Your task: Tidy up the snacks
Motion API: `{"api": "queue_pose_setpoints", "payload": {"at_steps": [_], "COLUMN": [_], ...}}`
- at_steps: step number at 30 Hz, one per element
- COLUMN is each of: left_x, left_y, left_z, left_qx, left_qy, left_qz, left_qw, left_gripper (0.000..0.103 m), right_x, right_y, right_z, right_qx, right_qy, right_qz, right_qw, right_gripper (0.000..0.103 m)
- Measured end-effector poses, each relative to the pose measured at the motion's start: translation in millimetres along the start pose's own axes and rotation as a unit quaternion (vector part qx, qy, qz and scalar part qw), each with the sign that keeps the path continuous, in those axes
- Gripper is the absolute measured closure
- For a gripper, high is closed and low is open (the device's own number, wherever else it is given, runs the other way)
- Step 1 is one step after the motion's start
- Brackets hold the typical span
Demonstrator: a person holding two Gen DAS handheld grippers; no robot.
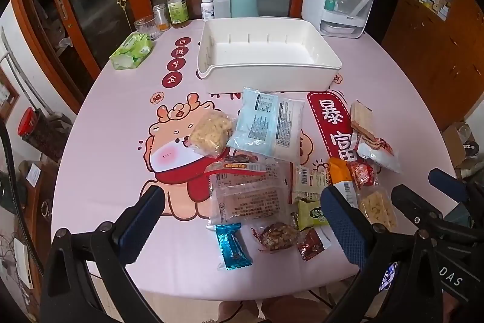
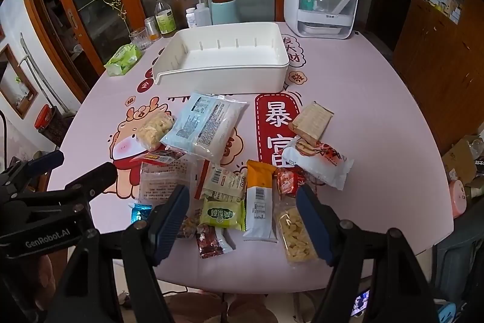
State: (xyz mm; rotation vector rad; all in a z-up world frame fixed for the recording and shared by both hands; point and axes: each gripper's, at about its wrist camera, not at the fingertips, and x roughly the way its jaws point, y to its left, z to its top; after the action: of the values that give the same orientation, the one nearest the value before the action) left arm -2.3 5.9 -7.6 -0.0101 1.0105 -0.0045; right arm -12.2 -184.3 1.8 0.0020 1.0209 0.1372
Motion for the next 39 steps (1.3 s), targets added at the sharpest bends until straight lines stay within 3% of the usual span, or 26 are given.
{"api": "queue_pose_setpoints", "payload": {"at_steps": [39], "left_x": [0.4], "left_y": [2.2], "left_z": [3.1], "left_qx": [0.001], "left_qy": [0.005], "left_qz": [-0.004], "left_qw": [1.0], "left_gripper": [0.001], "right_x": [-0.9], "right_y": [4.2], "right_z": [0.4], "right_qx": [0.003], "right_qy": [-0.001], "right_qz": [0.002], "right_qw": [1.0], "right_gripper": [0.029]}}
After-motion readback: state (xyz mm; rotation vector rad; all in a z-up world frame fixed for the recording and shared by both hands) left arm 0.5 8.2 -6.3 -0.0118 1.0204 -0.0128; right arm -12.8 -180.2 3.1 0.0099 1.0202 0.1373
